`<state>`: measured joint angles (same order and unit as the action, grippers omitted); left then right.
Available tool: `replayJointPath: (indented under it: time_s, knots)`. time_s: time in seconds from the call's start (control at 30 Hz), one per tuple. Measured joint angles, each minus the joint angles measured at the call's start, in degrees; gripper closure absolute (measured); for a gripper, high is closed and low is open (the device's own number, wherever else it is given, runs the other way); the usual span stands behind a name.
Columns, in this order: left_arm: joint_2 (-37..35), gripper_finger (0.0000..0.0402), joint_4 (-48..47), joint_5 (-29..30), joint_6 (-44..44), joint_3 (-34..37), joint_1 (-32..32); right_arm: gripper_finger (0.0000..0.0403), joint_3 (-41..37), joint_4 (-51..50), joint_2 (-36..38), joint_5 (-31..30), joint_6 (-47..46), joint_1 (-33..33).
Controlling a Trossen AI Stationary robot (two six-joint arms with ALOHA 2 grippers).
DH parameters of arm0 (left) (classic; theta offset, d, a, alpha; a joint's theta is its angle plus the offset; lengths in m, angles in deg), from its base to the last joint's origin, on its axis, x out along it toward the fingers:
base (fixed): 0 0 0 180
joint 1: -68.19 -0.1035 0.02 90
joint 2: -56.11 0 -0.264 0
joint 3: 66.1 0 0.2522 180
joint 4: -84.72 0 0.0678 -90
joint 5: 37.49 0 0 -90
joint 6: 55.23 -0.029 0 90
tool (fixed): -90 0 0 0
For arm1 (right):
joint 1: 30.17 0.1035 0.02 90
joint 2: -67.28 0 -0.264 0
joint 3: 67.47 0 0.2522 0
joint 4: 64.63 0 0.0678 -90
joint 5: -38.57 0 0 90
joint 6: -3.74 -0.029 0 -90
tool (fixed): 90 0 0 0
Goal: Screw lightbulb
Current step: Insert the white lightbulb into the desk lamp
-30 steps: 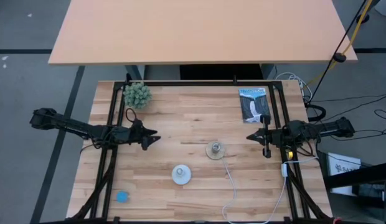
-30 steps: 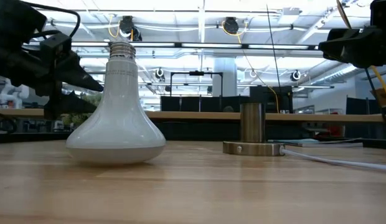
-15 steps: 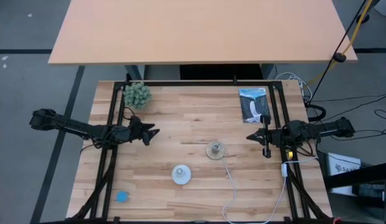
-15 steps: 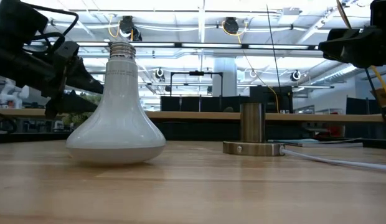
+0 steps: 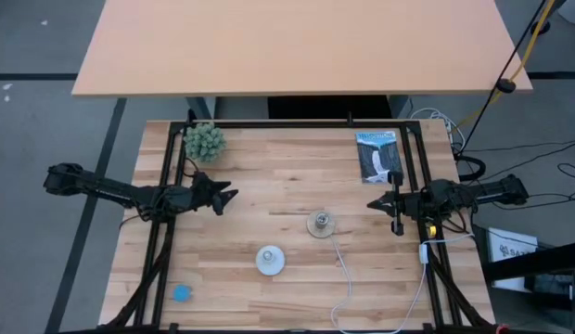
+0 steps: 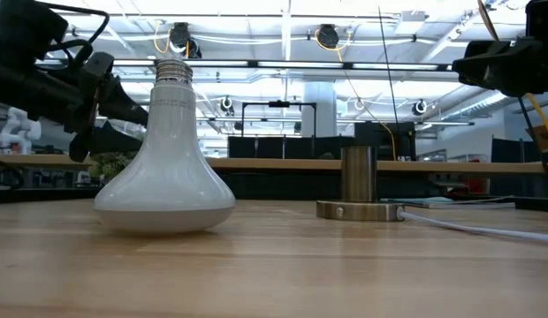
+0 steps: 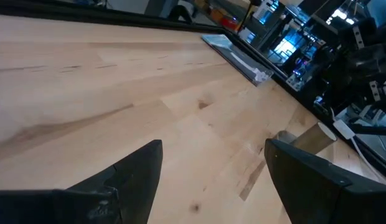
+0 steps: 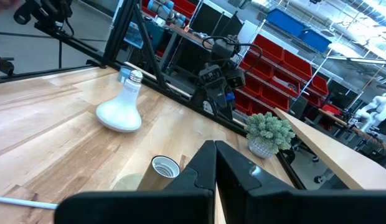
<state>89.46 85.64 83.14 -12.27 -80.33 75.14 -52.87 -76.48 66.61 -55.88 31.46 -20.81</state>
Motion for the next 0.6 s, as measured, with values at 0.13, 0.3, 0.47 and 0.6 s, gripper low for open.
replayJointPath:
  time_s: [0.13, 0.3, 0.47, 0.6]
  knots:
    - [0.0, 0.0115, 0.0, 2.3, 0.0, 0.0, -1.3, 0.0403, 0.0, 0.0, 0.0, 0.0, 0.0, 0.0]
    - [0.0, 0.0115, -0.5, 6.8, -0.2, 0.0, -3.6, 0.0403, 0.0, 0.0, 0.0, 0.0, 0.0, 0.0]
    - [0.0, 0.0115, -0.5, 6.1, 2.5, 0.0, -5.4, 0.0403, 0.0, 0.0, 0.0, 0.0, 0.0, 0.0]
    - [0.0, 0.0127, 0.5, -1.0, -0.4, -0.1, -5.2, 0.0403, 0.0, 0.0, 0.0, 0.0, 0.0, 0.0]
